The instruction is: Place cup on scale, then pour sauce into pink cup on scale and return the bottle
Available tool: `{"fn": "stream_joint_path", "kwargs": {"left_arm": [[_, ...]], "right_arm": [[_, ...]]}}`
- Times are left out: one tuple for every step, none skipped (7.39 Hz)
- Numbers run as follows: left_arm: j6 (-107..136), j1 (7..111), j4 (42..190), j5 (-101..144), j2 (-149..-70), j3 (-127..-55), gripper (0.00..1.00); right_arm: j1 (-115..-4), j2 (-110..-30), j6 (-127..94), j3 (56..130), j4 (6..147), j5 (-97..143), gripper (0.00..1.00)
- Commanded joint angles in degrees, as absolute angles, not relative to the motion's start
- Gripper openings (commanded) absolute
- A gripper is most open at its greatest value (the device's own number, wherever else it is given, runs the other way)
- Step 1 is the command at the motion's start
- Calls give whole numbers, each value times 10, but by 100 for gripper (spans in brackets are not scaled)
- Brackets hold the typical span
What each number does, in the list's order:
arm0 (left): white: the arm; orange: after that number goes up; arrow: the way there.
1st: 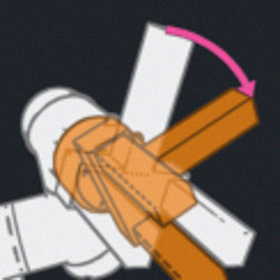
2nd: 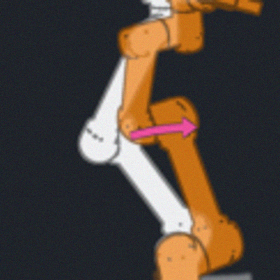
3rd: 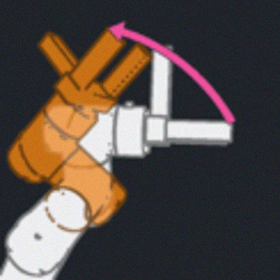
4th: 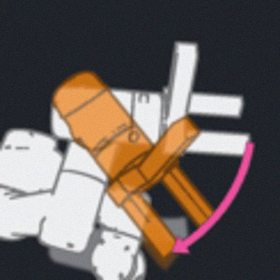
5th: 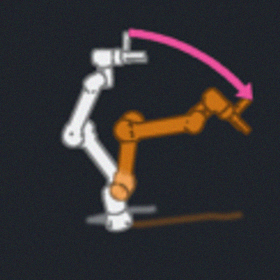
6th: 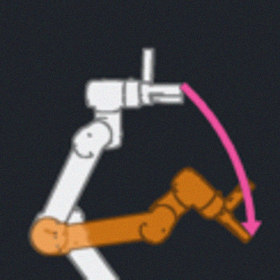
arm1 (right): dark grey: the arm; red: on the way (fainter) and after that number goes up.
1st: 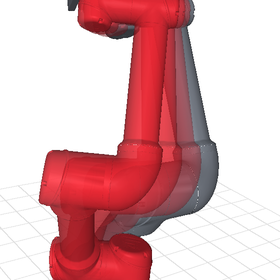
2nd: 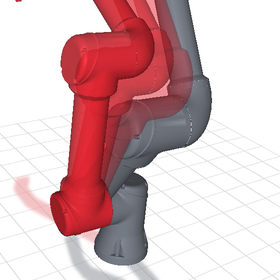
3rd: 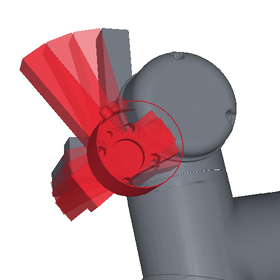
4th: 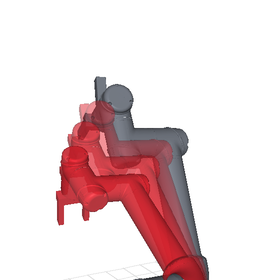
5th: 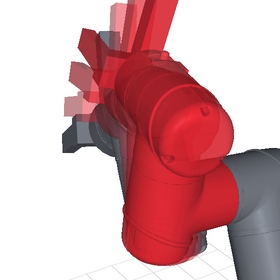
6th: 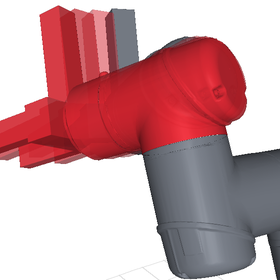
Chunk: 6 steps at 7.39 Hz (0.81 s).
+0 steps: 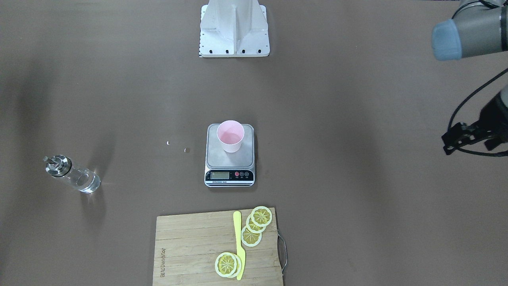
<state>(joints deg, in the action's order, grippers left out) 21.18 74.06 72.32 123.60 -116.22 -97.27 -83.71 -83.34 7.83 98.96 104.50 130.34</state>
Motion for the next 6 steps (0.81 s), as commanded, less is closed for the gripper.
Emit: {"fn": "stream_joint_path", "kwargs": {"left_arm": [[27,854,691,1240,-1102,-933,99],[25,896,754,1251,-1053,-924,99],[23,918,810,1339,-1001,-892,99],[30,919,843,1401,-973,-869,99],[25,918,847,1401,-956,-858,99],[23,919,857,1401,-952,-865,99]], "right_arm": [[-867,-838,126,916,1046,1309,100],[-874,-845,127,905,1045,1313,100],[-875,-856,123,903,1042,1320,100],[-879,-876,123,903,1042,1342,100],[-899,-889,125,904,1035,1371,100],[-909,-898,127,905,1031,1385,100]]}}
